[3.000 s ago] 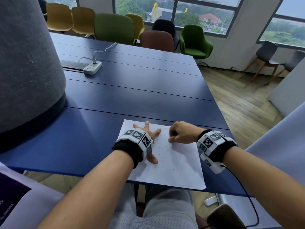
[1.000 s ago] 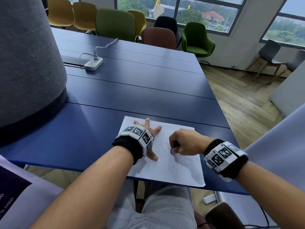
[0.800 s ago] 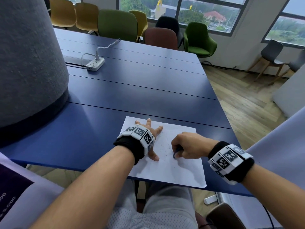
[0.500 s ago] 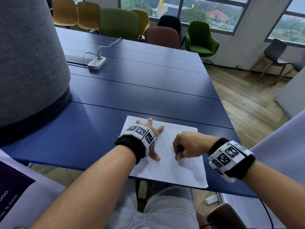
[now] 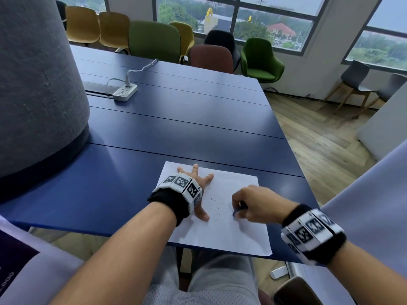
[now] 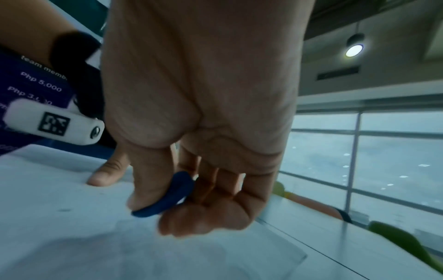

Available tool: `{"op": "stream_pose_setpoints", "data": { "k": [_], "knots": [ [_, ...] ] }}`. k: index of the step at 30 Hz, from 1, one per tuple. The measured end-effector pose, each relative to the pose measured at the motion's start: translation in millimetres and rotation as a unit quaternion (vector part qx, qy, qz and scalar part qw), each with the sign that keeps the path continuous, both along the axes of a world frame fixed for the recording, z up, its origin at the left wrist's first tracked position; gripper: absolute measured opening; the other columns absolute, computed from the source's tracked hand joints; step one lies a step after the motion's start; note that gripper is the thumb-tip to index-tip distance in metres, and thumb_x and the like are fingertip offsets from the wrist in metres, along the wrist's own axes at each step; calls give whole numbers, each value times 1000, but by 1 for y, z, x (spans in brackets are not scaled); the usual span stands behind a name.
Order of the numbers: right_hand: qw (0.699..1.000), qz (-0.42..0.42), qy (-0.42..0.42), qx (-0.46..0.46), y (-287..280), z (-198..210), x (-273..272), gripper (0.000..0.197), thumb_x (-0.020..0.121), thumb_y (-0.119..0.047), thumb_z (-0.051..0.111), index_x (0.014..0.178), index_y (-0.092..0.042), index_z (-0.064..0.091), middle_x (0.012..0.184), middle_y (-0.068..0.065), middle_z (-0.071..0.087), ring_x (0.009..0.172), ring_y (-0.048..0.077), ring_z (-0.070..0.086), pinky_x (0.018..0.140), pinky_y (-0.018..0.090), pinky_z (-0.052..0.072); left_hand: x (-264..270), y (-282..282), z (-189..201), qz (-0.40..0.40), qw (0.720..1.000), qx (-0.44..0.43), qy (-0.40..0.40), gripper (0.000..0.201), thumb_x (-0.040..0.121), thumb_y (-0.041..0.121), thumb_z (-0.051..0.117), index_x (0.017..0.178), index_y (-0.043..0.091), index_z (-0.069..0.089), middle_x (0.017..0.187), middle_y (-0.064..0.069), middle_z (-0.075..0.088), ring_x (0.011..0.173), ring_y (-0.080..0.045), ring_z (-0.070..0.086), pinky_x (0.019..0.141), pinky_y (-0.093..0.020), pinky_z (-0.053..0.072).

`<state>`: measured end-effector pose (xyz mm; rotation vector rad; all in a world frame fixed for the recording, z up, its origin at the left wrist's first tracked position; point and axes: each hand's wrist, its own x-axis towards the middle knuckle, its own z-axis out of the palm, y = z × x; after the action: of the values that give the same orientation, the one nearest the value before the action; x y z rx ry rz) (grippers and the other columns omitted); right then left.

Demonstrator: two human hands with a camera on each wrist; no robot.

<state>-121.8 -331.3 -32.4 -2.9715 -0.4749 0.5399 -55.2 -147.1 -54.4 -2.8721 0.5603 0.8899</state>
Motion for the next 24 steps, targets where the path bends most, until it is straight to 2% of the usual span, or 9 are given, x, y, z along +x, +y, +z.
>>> {"op": "stream_pose_setpoints", "data": {
  "k": [3,7,10,14,17,19,21,23,24],
  "knots": [
    [989,-94,-75,80,-19,-13,-38,15,87,-33,64,80,-30,52,94,-10,55,83,14,58,74,30,49,-1,3,4,1,1000,-11,0,135,57,64,84,154,41,-7,162,-5,-20,145,-49,-8,112,-65,23],
    [973,-136,-117,144,-18,-42,-89,17,86,-32,65,79,-30,49,101,-17,52,89,8,54,78,22,42,-10,6,15,2,1000,-16,-10,131,59,66,82,156,29,2,164,-6,-10,148,-43,0,114,-60,25],
    [960,-175,-123,181,-17,-58,-106,24,88,-27,63,80,-37,44,119,-27,50,105,0,53,111,29,27,-24,11,12,16,999,-18,-24,121,68,67,74,156,17,7,164,-10,-7,149,-39,1,115,-56,26],
    [946,-207,-107,227,-21,-69,-111,18,90,-25,62,89,-38,50,119,-43,36,108,-16,43,121,38,4,-61,1,-11,-15,996,-52,-76,88,96,58,44,156,14,-4,160,-10,-25,148,-36,-17,115,-63,13],
    [942,-193,-121,245,-23,-73,-110,32,88,-23,65,77,-43,43,121,-43,37,108,-21,41,120,37,3,-103,-32,-33,-77,987,-107,-90,87,88,76,3,156,21,-5,160,-6,-25,144,-31,-28,113,-63,-9],
    [941,-183,-130,253,-26,-73,-109,38,86,-19,66,74,-46,42,121,-45,38,105,-30,36,118,34,1,-122,-47,-49,-122,983,-113,-76,102,80,79,-15,156,20,21,164,-7,2,147,-34,-9,112,-63,-3],
    [941,-180,-133,254,-29,-74,-110,36,86,-18,65,74,-43,42,122,-45,38,103,-36,31,118,35,1,-129,-54,-63,-112,980,-136,-94,86,95,70,1,140,18,55,152,-5,41,142,-31,33,104,-61,16],
    [941,-183,-134,251,-29,-74,-111,33,88,-23,65,74,-40,41,129,-41,38,107,-33,32,119,38,3,-126,-46,-63,-113,976,-151,-110,78,97,69,8,143,22,50,153,0,40,141,-29,37,107,-59,12],
    [940,-188,-135,250,-28,-75,-112,32,88,-24,65,73,-39,41,130,-38,40,109,-28,35,120,39,4,-120,-38,-63,-90,975,-169,-114,85,91,74,-2,151,26,33,161,2,22,148,-28,21,111,-57,0]
  ]
}}
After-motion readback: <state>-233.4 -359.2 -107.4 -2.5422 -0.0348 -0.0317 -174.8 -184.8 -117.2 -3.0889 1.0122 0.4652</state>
